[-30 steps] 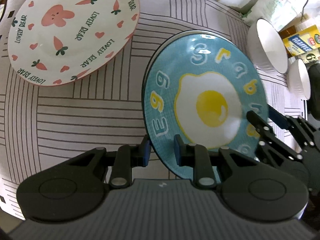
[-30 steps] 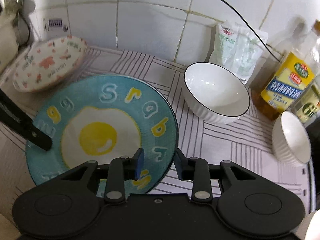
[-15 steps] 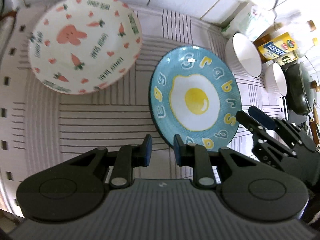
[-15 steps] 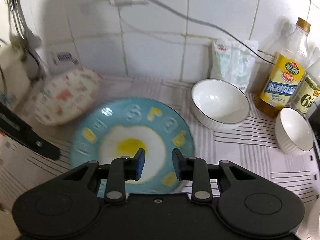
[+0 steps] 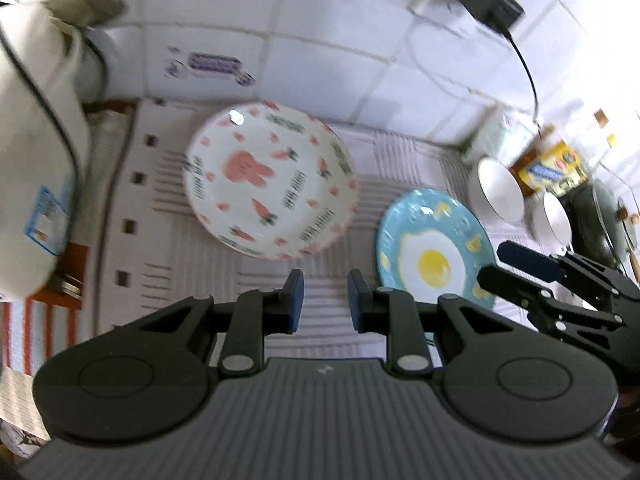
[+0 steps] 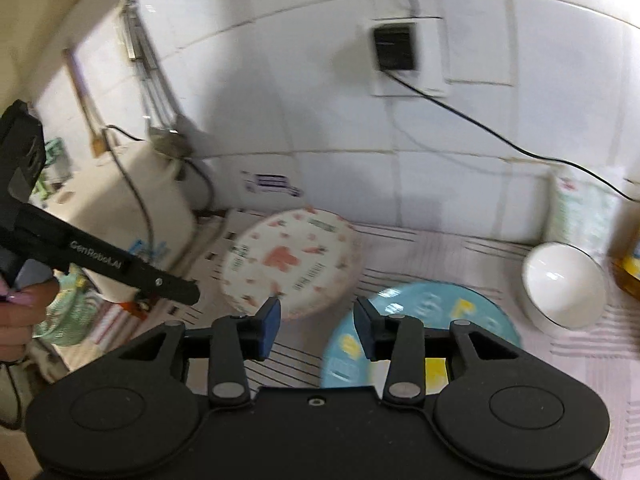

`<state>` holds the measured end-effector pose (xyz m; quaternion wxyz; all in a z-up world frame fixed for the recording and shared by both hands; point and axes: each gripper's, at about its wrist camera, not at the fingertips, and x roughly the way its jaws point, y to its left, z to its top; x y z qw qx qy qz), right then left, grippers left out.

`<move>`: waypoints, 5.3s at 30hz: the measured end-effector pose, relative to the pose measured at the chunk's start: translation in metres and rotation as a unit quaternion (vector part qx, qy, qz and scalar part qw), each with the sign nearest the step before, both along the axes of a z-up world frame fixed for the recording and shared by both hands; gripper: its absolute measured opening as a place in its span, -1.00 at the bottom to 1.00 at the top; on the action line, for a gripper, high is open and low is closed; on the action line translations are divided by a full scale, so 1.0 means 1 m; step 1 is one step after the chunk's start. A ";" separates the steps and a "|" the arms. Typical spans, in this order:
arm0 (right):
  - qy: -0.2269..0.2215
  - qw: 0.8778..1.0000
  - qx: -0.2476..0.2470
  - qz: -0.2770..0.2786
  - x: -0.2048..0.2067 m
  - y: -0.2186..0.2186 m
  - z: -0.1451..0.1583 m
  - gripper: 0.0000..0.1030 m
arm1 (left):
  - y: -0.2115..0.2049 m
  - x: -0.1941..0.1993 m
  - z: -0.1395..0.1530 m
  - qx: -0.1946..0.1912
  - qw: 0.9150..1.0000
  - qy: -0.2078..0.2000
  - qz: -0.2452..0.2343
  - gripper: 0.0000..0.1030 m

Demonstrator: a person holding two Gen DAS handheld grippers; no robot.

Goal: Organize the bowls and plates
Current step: 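Move both grippers to the pink bunny plate and close on its rim, then lift the pink bunny plate and lower it onto the egg plate, then open both grippers to release the bunny plate on the stack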

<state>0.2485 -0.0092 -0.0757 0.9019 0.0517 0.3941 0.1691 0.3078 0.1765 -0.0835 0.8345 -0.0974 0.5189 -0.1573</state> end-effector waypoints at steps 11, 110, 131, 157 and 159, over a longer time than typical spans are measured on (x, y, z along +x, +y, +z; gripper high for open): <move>0.025 0.996 0.075 -0.035 0.066 0.020 -0.045 0.23 | 0.042 0.033 -0.034 0.029 0.998 -0.009 0.054 -0.11; 0.138 0.965 -0.066 -0.211 0.002 -0.112 -0.073 -0.47 | -0.133 0.059 -0.093 0.004 0.977 0.152 -0.149 -0.49; 0.106 0.958 -0.167 -0.205 -0.003 -0.081 -0.093 -0.34 | -0.147 0.042 -0.090 0.065 0.973 0.157 -0.157 -0.53; 0.034 0.985 -0.073 -0.155 -0.054 -0.107 -0.026 -0.12 | -0.176 -0.009 -0.043 0.136 0.974 0.098 -0.152 -0.69; 0.020 0.988 -0.070 -0.137 -0.061 -0.117 -0.015 -0.06 | -0.182 -0.017 -0.030 0.139 0.976 0.087 -0.141 -0.66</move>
